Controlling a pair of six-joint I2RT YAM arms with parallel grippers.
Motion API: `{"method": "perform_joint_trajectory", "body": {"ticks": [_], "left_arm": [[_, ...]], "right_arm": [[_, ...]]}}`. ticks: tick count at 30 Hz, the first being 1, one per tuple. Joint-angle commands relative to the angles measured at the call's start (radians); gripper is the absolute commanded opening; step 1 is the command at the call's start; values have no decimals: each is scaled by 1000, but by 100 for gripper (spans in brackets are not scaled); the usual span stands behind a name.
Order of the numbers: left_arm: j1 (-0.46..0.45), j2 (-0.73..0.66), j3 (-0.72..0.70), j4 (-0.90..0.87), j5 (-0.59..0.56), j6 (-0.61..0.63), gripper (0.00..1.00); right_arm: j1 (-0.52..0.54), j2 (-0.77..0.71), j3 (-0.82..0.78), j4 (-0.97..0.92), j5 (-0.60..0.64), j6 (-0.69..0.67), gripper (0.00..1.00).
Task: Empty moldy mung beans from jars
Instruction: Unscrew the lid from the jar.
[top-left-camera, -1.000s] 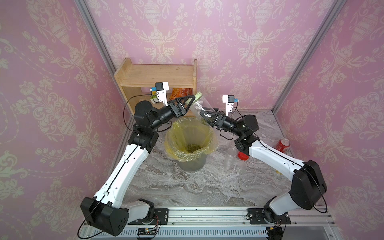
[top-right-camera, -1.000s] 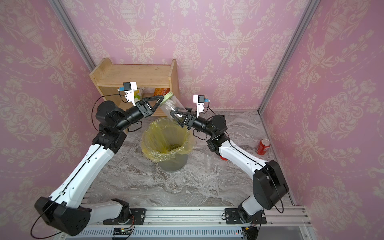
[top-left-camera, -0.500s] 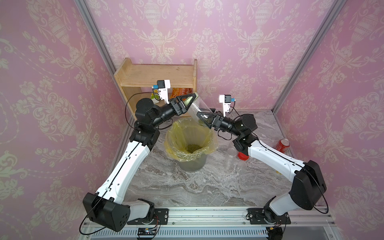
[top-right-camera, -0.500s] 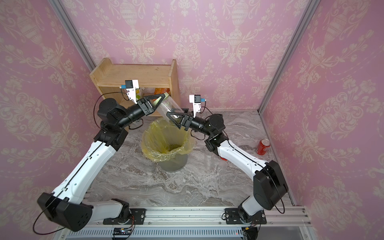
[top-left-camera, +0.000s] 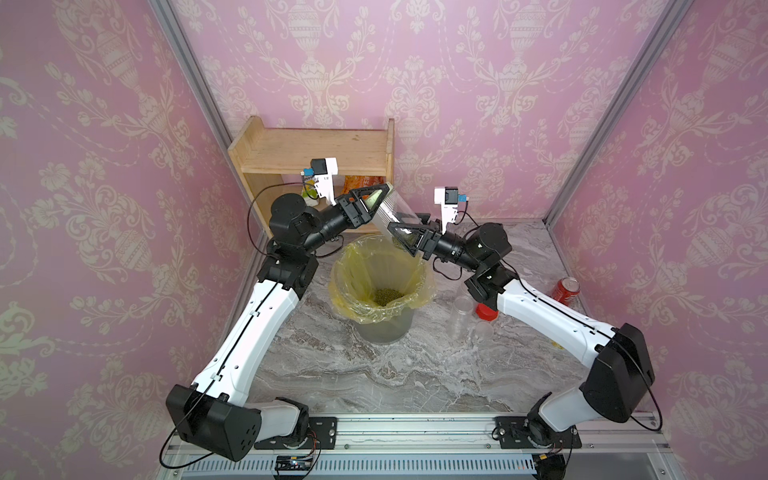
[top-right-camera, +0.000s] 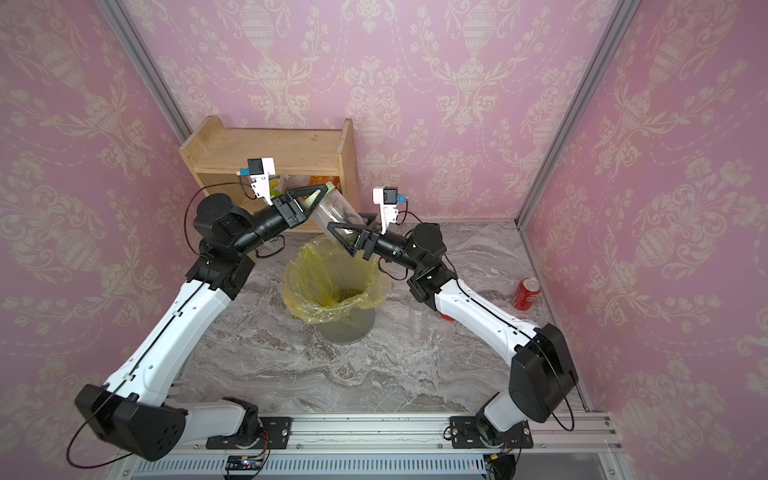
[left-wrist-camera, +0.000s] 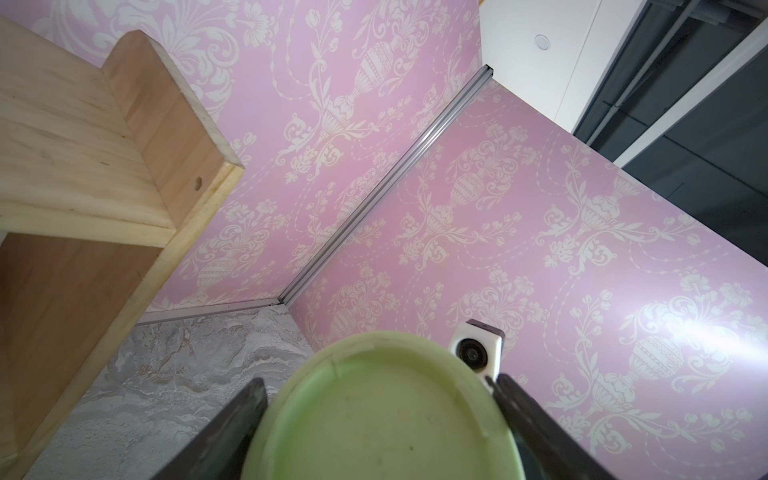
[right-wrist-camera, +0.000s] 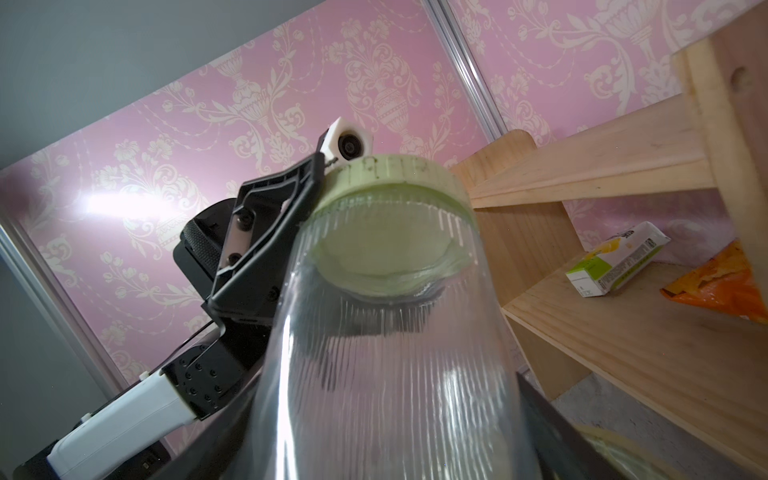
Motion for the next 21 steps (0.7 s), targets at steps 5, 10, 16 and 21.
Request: {"method": "perform_joint_trajectory", "body": {"ticks": [5,10,16,21], "left_arm": [[-22,-36,23,-159,-158,46,47],[-30,-32,8,-159,-215,-9,47],[-30,-27,56,-267,-282,48,49],[-30,-24,86,-312,-335,68,48]], "right_arm": [[188,-130,65,-234,189,-451,29],[252,-118,121,-339,255,-574,29],[268,-61,221,-462,275,-636,29],[307,-20,282,-518,344,-711,29]]}}
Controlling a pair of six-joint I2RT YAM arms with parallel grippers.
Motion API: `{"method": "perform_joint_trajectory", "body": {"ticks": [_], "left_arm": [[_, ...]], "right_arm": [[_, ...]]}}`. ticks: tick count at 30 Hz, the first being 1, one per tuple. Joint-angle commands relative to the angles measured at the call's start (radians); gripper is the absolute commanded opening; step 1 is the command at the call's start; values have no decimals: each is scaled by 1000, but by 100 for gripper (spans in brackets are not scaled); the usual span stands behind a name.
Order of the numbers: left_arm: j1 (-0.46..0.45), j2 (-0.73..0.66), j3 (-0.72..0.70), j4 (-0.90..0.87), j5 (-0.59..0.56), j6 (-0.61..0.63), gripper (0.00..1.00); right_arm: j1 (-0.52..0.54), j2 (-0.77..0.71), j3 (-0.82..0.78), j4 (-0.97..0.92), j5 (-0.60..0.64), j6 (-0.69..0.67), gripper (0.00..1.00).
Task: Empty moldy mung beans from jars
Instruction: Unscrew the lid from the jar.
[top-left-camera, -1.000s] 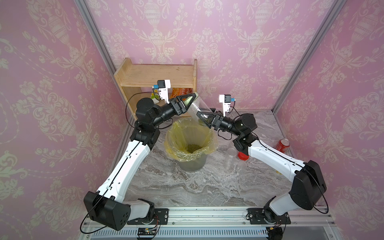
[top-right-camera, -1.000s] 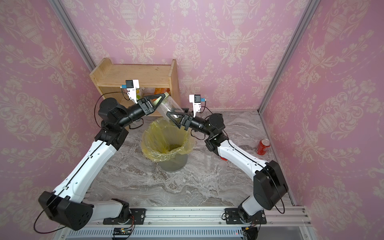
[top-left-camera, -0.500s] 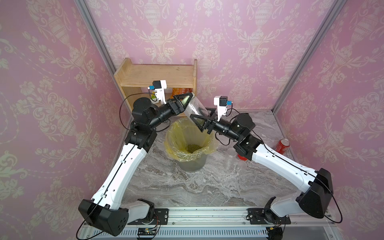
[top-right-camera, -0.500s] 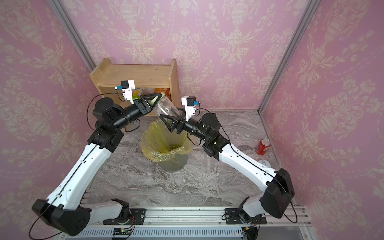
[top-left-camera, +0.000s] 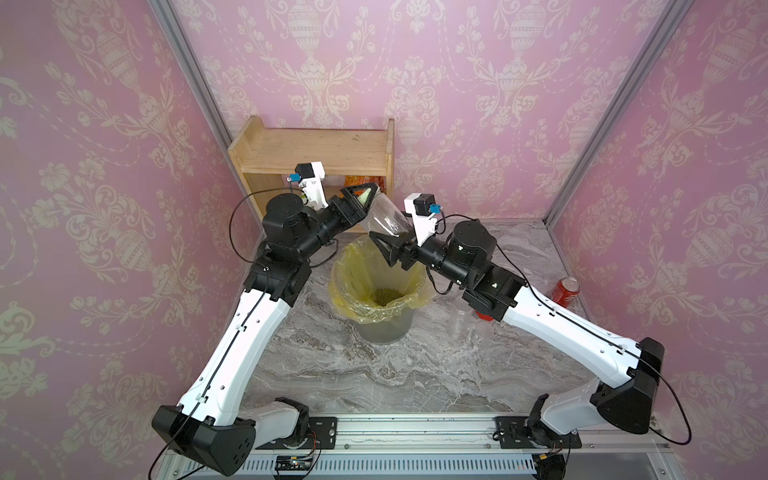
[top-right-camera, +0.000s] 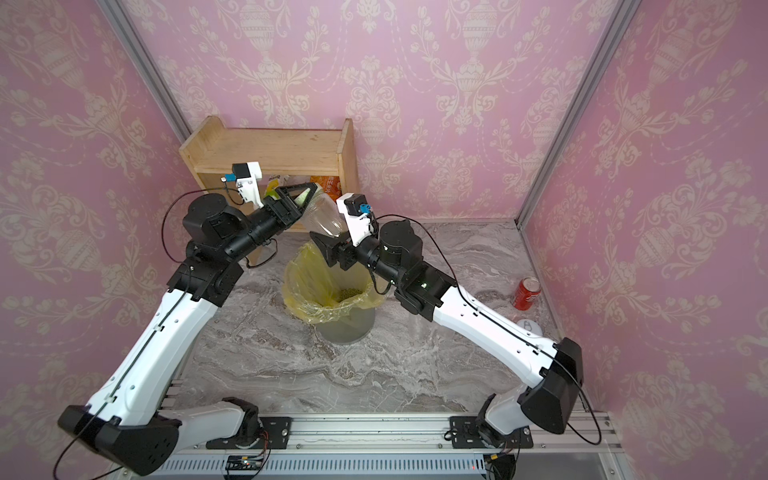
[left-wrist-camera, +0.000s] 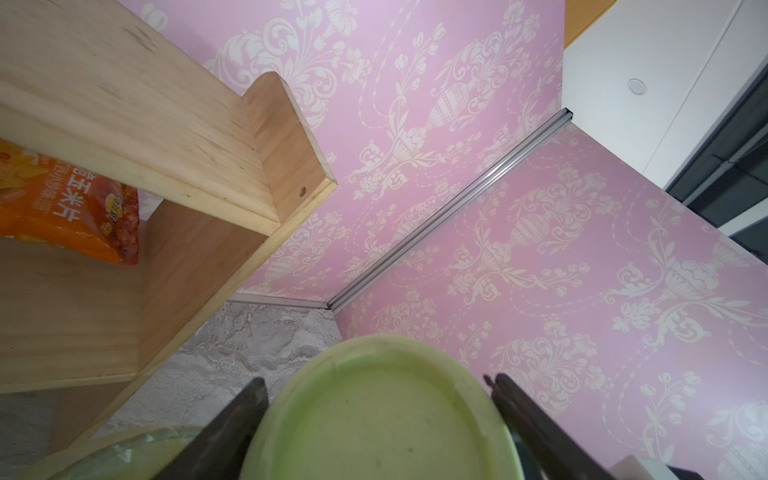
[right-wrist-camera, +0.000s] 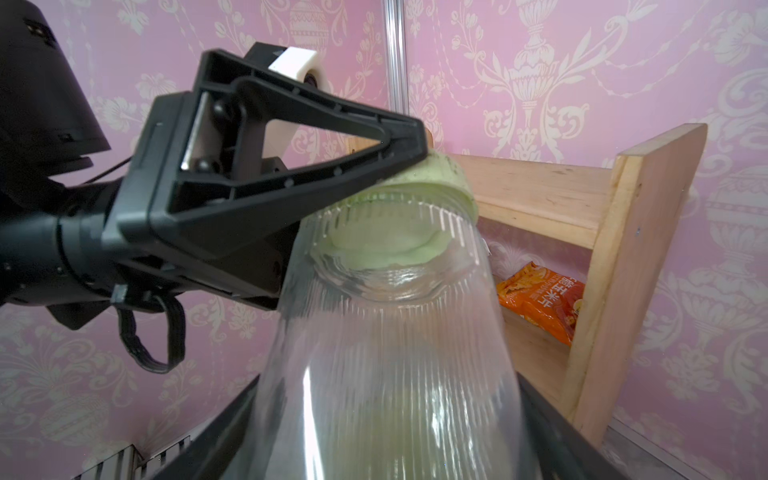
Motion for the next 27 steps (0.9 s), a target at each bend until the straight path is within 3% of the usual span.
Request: {"method": "perform_joint_trajectory", "body": {"ticks": [1,13,27], "left_arm": [[-7,34,30,-66,-95,64,48],[-5,52,73,-142,-87,101,48],[-5,65,149,-228,-52,108,49]], "right_arm": [[101,17,86,-15,-136,-135,29],[123,63,165,-90,-119,-201,29],[129,45,125,-6,-137,-193,29]]}}
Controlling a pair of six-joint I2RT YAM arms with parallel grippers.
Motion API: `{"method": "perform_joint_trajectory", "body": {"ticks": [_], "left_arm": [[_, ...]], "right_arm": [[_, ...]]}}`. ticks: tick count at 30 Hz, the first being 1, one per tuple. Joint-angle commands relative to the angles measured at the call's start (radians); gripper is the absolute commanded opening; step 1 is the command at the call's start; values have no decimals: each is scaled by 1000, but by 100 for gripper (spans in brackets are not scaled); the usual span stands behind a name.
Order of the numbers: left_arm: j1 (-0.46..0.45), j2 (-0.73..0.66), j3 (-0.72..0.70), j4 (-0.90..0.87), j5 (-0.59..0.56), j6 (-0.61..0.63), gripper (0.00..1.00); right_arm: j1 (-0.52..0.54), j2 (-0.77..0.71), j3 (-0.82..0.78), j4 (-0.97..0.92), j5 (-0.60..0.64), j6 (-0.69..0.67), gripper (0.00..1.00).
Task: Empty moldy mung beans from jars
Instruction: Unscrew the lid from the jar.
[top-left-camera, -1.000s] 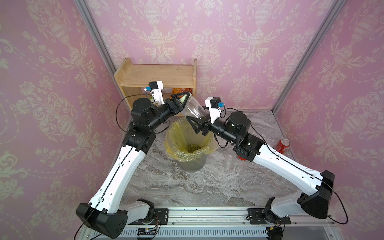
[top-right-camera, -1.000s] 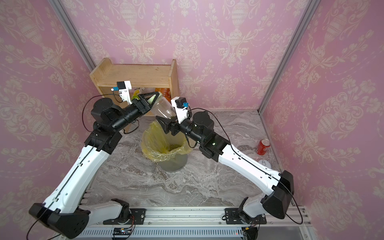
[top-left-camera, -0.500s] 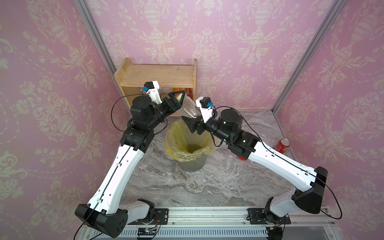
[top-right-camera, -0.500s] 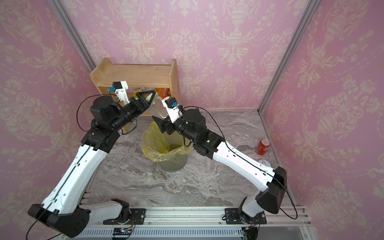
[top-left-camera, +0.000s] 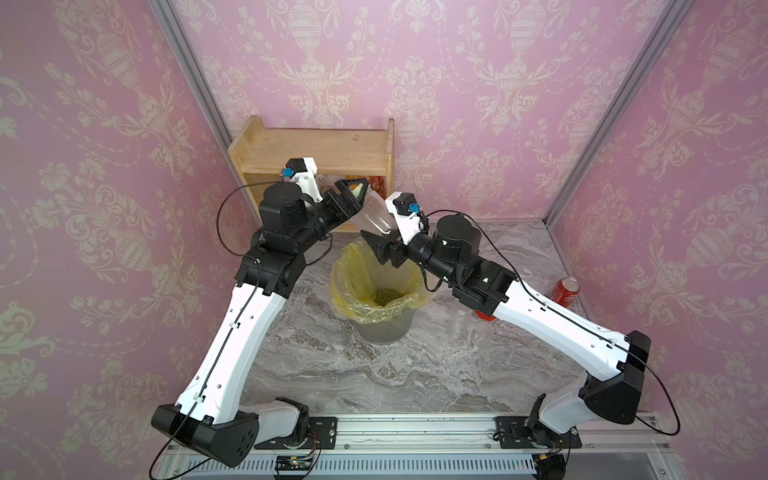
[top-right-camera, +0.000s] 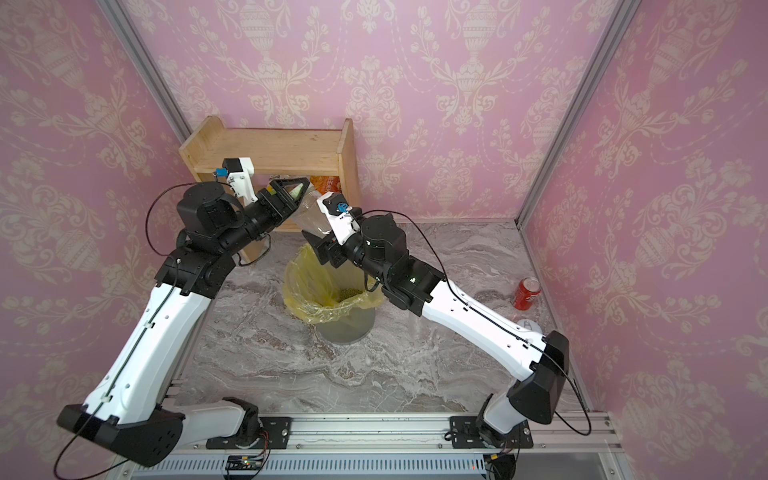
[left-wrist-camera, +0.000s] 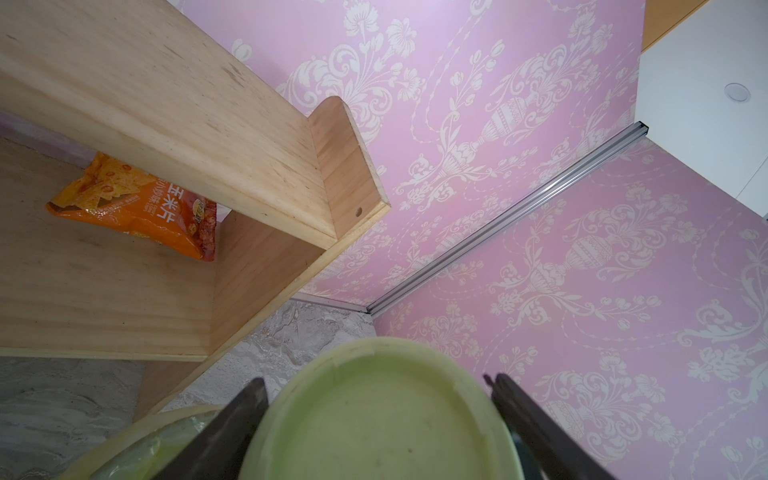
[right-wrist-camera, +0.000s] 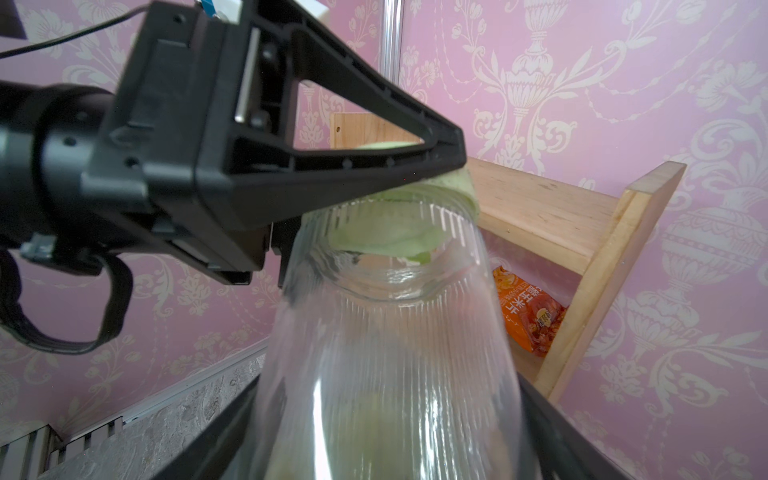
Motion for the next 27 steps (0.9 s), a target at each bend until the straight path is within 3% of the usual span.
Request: {"method": "perform_joint_trajectory", "body": {"ticks": [1,7,14,27], "left_arm": [[-12,24,7,-26,41,66,49],[-11,14,-18,-8,94,41,48],[7,63,56,-91,162,37,47],[48,66,44,-88,212,33,44]], "right_arm": [[88,-30,-9,110,-232,-56,28],[84,-83,-64,172,-293,-24,29],[84,-94,-56,100,-336,-80,29],[65,-140,-90,98,-404,-86,29]]}}
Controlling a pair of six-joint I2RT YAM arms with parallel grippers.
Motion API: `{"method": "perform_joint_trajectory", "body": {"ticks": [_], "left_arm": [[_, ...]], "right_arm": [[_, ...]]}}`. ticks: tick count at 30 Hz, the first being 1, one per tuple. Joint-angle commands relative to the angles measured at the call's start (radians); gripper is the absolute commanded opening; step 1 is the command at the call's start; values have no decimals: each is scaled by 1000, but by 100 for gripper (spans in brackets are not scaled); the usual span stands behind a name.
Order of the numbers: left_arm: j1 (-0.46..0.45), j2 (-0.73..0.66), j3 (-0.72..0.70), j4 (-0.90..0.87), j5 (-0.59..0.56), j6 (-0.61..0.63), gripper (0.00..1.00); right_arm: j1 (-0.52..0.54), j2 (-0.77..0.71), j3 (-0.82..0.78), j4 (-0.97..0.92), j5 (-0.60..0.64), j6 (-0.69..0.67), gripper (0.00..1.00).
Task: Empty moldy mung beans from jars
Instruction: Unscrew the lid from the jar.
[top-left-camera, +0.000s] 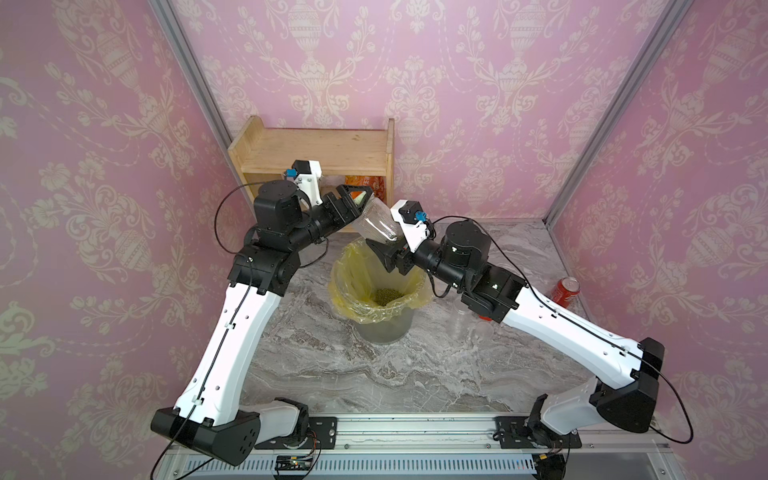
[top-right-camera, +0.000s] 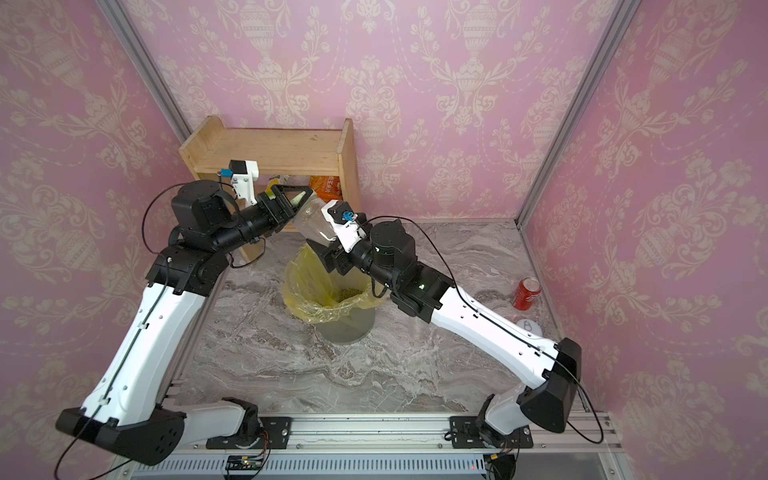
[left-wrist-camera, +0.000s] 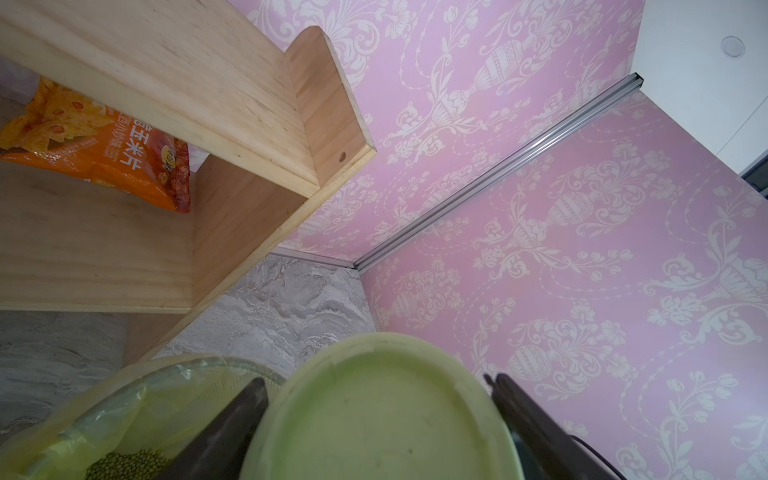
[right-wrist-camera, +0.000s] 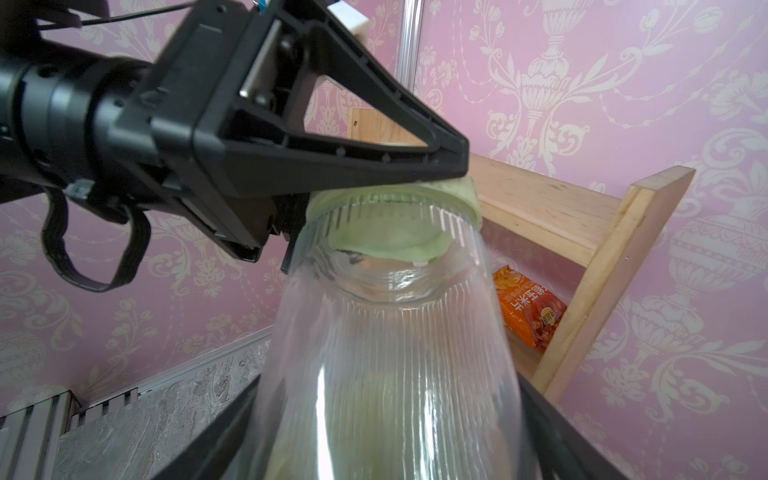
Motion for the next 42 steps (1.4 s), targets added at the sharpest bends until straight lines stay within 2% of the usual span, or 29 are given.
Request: {"method": "perform_joint_trajectory", "body": {"ticks": [1,24,42], "left_arm": [[11,61,2,27,30,31,43],[26,0,-80,133,59,-2,42],[44,2,-87,143,52,9,41]], "right_arm": [[65,-65,-6,101,-355,-48,29],[11,-142,-134,331,-457,111,28],[-3,-178,-148,289,-428,107,27]]}}
